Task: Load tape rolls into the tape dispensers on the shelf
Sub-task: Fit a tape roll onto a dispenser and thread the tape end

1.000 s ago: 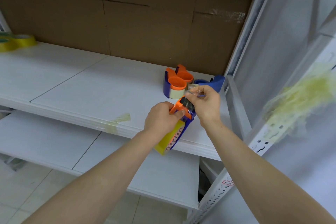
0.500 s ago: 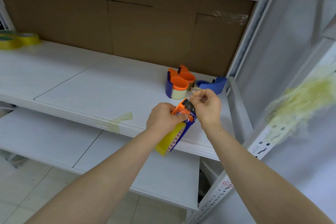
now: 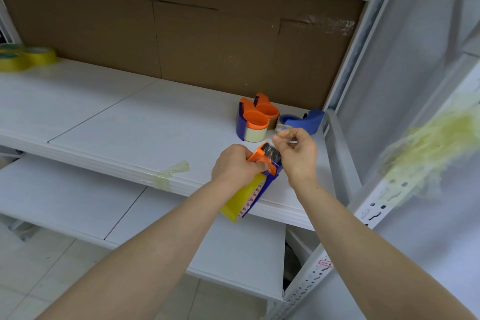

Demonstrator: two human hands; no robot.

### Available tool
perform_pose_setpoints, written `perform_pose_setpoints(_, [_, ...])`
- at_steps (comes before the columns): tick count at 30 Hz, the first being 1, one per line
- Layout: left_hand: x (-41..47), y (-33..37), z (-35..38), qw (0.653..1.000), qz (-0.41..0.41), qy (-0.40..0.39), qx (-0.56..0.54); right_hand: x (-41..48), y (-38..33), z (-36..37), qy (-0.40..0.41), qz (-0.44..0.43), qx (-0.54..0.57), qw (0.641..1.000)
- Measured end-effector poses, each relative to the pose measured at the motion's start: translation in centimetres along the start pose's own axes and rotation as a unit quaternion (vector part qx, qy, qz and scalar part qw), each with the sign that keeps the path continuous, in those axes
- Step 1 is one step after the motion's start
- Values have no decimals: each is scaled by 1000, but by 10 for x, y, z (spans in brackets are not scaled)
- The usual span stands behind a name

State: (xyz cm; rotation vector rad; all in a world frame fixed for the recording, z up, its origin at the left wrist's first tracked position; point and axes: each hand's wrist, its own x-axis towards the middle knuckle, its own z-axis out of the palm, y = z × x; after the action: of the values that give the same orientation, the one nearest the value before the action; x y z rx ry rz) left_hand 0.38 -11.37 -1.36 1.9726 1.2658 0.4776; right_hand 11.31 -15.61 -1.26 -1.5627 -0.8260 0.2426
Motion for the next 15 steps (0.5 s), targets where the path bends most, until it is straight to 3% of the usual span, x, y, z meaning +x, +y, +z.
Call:
perform_pose_setpoints(8, [1,-4,-3,1000,11,-5,-22,-5,-3,3,-15,-67,62,996])
perform_pose_setpoints(15, [1,-6,-5,1000,15,-10,-18,-1,-7,0,-61,-73,81,992])
